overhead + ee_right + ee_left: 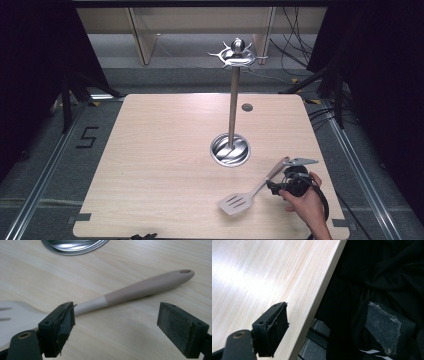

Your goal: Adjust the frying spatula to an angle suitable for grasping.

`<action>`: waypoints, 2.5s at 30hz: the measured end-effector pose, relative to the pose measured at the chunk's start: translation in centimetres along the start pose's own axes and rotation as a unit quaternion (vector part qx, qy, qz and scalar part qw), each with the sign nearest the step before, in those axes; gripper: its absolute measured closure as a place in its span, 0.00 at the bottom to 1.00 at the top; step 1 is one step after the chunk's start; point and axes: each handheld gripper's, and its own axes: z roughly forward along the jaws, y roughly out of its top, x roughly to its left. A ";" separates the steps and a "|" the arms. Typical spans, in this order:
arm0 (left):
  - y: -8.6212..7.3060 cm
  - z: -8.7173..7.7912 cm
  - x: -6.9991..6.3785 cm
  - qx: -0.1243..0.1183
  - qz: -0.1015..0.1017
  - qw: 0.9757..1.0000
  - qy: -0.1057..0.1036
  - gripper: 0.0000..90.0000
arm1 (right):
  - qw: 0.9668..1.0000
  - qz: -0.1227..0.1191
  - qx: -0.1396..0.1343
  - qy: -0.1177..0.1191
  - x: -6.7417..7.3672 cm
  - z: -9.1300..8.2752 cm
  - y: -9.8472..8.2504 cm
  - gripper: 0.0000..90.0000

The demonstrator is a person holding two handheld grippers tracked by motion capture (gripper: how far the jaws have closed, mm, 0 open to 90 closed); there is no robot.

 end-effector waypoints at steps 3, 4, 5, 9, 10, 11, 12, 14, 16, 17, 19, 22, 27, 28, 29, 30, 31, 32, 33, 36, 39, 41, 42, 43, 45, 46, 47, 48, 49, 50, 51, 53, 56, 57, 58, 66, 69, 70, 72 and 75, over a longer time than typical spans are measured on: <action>0.0 0.0 0.0 0.002 0.001 1.000 -0.001 0.19 | 1.000 0.021 0.015 -0.018 -0.1 0.9 0.9 0.17; 0.0 0.0 0.0 0.002 0.002 1.000 -0.001 0.19 | 0.999 0.022 0.015 -0.017 -0.2 1.2 1.0 0.17; 0.0 0.2 -0.1 -0.001 0.002 1.000 0.009 0.19 | 0.998 0.050 0.031 -0.019 0.1 1.3 1.2 0.17; -0.1 0.4 -0.3 -0.003 -0.002 1.000 0.013 0.19 | 0.998 0.045 0.034 -0.020 0.1 1.9 1.7 0.18; -0.1 0.5 -0.2 -0.002 -0.002 1.000 0.009 0.19 | 0.998 0.044 0.030 -0.021 0.3 1.9 1.8 0.18; -0.1 0.4 -0.2 -0.001 -0.001 1.000 0.005 0.19 | 0.997 0.067 0.039 -0.020 0.7 1.8 2.0 0.17; -0.1 0.3 -0.1 -0.001 -0.002 1.000 -0.002 0.19 | 0.998 0.049 0.036 -0.028 0.5 1.9 2.1 0.18; -0.1 0.3 -0.2 -0.003 -0.003 1.000 -0.001 0.19 | 0.997 0.057 0.038 -0.029 0.6 2.2 2.3 0.18; -0.1 0.3 -0.2 -0.004 -0.003 1.000 -0.001 0.19 | 0.998 0.049 0.038 -0.023 0.4 2.6 2.3 0.18; -0.1 0.2 -0.2 -0.004 -0.003 1.000 0.002 0.19 | 0.997 0.057 0.042 -0.028 0.6 2.5 2.3 0.18; -0.1 0.3 -0.2 -0.005 -0.004 1.000 -0.001 0.19 | 0.997 0.058 0.042 -0.037 0.5 2.7 2.1 0.18; -0.1 0.3 -0.2 -0.004 -0.003 1.000 -0.002 0.19 | 0.995 0.079 0.057 -0.028 0.4 3.1 2.1 0.18; 0.0 0.3 -0.2 0.000 0.001 1.000 -0.001 0.20 | 0.994 0.081 0.065 -0.032 0.8 4.0 2.0 0.17; 0.0 0.2 -0.3 -0.002 0.000 1.000 0.000 0.20 | 0.994 0.089 0.060 -0.026 0.9 4.2 2.1 0.16; 0.0 0.2 -0.2 0.002 0.004 1.000 0.001 0.20 | 0.993 0.088 0.070 -0.038 0.9 4.3 2.2 0.16; 0.0 0.2 -0.2 0.001 0.003 1.000 -0.001 0.20 | 0.993 0.095 0.067 -0.037 1.1 4.4 2.3 0.16; 0.0 0.3 -0.2 -0.001 0.001 1.000 -0.002 0.20 | 0.994 0.089 0.057 -0.038 1.0 4.5 2.3 0.16; 0.0 0.3 -0.2 0.000 0.002 1.000 -0.002 0.20 | 0.994 0.078 0.060 -0.044 1.1 4.6 2.4 0.15; 0.0 0.2 -0.2 0.000 0.002 1.000 0.000 0.20 | 0.995 0.068 0.060 -0.048 1.2 4.9 2.4 0.12; 0.0 0.2 -0.2 0.001 0.003 1.000 0.000 0.20 | 0.996 0.045 0.064 -0.053 1.8 5.6 2.7 0.05; 0.0 0.2 -0.2 -0.001 0.001 1.000 -0.003 0.20 | 0.995 0.025 0.074 -0.068 2.1 5.7 3.0 0.12; -0.1 0.2 -0.2 -0.003 -0.003 1.000 0.007 0.20 | 0.997 -0.002 0.065 -0.048 1.9 5.3 3.4 0.34; -0.1 0.2 -0.2 -0.003 -0.003 1.000 0.007 0.20 | 0.997 0.004 0.064 -0.047 2.1 5.3 3.4 0.34; -0.1 0.2 -0.2 -0.003 -0.003 1.000 0.007 0.20 | 0.997 -0.008 0.070 -0.042 1.9 5.3 3.5 0.34; -0.1 0.2 -0.2 -0.003 -0.004 1.000 0.007 0.20 | 0.996 -0.005 0.079 -0.046 2.1 5.3 3.7 0.34; -0.1 0.3 -0.2 -0.003 -0.001 1.000 -0.004 0.20 | 0.995 -0.011 0.087 -0.052 2.1 5.4 3.9 0.34; -0.1 0.2 -0.2 -0.002 0.000 1.000 -0.002 0.20 | 0.994 -0.005 0.096 -0.041 2.2 5.4 4.1 0.34; -0.1 0.2 -0.2 -0.002 0.001 1.000 -0.002 0.20 | 0.994 -0.013 0.101 -0.036 2.1 5.4 4.2 0.35; -0.1 0.3 -0.2 -0.002 0.000 1.000 -0.003 0.20 | 0.994 -0.013 0.105 -0.032 2.1 5.5 4.5 0.36; -0.1 0.3 -0.2 -0.002 -0.001 1.000 -0.002 0.20 | 0.992 -0.028 0.116 -0.029 1.9 5.5 4.8 0.38; -0.1 0.3 -0.2 -0.003 -0.002 1.000 -0.001 0.20 | 0.992 -0.031 0.122 -0.027 2.0 5.6 5.0 0.40; -0.1 0.3 -0.2 -0.003 -0.002 1.000 -0.003 0.20 | 0.989 -0.035 0.143 -0.016 2.3 5.6 5.4 0.46; -0.1 0.3 -0.2 -0.003 -0.001 1.000 -0.004 0.20 | 0.985 -0.078 0.155 -0.002 1.9 5.9 6.0 0.50; -0.1 0.2 -0.2 -0.002 0.001 1.000 -0.003 0.20 | 0.985 -0.055 0.163 0.016 2.3 5.9 6.0 0.51; -0.1 0.2 -0.2 -0.001 0.001 1.000 -0.001 0.20 | 0.982 -0.079 0.173 -0.007 2.2 5.9 6.3 0.52; -0.1 0.2 -0.3 -0.001 0.000 1.000 0.002 0.20 | 0.975 -0.102 0.195 0.027 1.2 5.8 7.1 0.70; 0.0 0.2 -0.3 0.000 0.002 1.000 -0.007 0.20 | 0.973 -0.103 0.202 0.035 0.9 5.8 7.2 0.72; -0.1 0.3 -0.3 0.000 0.002 1.000 -0.007 0.20 | 0.972 -0.103 0.209 0.038 0.8 5.8 7.2 0.73; -0.1 0.3 -0.3 0.000 0.001 1.000 -0.005 0.20 | 0.969 -0.108 0.218 0.039 0.6 5.8 7.4 0.75; -0.1 0.3 -0.4 -0.006 -0.006 1.000 -0.002 0.20 | 0.967 -0.106 0.226 0.039 0.4 5.9 7.5 0.77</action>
